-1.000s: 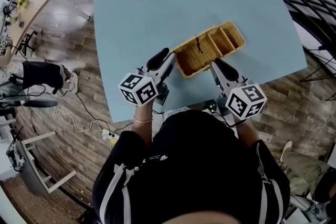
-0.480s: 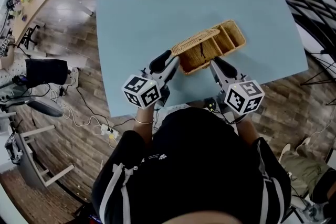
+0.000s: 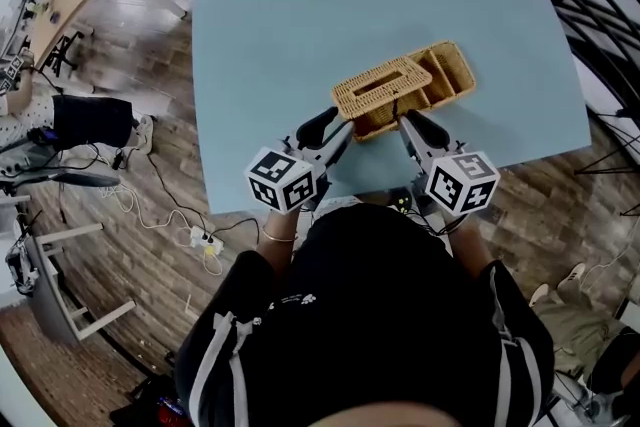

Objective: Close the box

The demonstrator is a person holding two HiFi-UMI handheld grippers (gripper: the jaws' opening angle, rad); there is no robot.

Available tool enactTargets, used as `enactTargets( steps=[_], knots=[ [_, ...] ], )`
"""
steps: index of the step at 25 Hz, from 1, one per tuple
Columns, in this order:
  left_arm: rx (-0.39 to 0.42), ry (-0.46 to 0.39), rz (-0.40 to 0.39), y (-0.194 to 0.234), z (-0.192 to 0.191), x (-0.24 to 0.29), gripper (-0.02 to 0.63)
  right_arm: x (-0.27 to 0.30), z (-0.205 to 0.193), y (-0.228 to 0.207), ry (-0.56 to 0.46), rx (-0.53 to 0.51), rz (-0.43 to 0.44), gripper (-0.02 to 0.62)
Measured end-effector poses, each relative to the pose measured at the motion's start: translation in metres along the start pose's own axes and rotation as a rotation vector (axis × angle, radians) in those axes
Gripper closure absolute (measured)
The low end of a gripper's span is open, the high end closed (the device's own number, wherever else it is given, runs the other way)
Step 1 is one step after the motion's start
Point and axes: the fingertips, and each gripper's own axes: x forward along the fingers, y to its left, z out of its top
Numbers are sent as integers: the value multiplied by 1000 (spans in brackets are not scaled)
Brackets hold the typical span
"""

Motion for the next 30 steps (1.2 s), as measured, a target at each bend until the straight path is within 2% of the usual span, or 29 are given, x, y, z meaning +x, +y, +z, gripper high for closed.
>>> enactTargets(
  steps=[8,13,30],
  knots=[
    [-107,15,-11,-2,-20,1,463,6,-7,-4,26,1,6,523],
    [-79,72,-2,-5,-36,4,463,5,-15,-10,44,6,2,523],
    [-115,149,-10,-4,-63,2,463,10,-35,-14,98,15,-13,523]
  ],
)
